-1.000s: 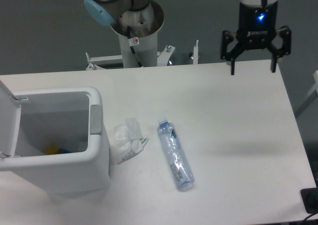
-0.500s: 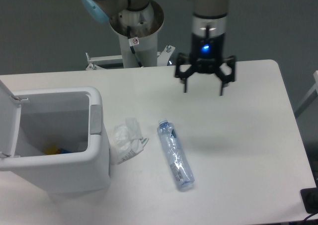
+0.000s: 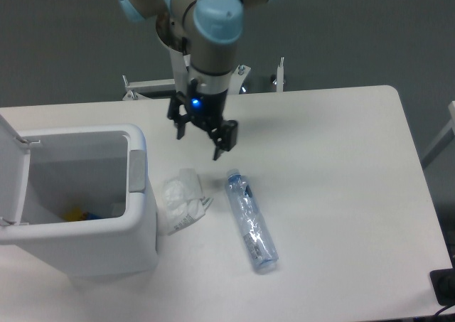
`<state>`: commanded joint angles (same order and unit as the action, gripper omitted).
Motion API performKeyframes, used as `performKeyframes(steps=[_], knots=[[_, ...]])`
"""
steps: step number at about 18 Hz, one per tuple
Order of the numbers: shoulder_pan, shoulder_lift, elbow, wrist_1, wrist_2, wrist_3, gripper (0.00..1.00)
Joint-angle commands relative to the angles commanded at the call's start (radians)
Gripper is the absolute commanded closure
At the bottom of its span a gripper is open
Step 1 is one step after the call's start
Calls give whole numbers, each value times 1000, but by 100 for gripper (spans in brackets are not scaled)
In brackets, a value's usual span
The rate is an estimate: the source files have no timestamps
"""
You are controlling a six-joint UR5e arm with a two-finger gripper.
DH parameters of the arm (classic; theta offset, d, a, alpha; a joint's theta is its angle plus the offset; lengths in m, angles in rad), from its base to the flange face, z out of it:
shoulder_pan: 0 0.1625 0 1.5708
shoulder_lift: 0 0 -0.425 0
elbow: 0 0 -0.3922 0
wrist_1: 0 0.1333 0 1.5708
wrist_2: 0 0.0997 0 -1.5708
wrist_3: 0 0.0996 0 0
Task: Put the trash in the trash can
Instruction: 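Move the open gripper down over the crumpled white tissue, then close the gripper on the white tissue and lift it up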
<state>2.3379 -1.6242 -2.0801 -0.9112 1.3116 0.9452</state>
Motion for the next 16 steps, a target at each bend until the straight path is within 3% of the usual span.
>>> performKeyframes(steps=[5,11,13,15,16], knots=[[-31,-140,6,126,2,-54,0],[-29,-192,22,140,20,-59,0],[-29,-192,29,137,69,-71,32],[-28,-190,31,138,78,-88,51],[-26,-187,34,137,80,-100,80]])
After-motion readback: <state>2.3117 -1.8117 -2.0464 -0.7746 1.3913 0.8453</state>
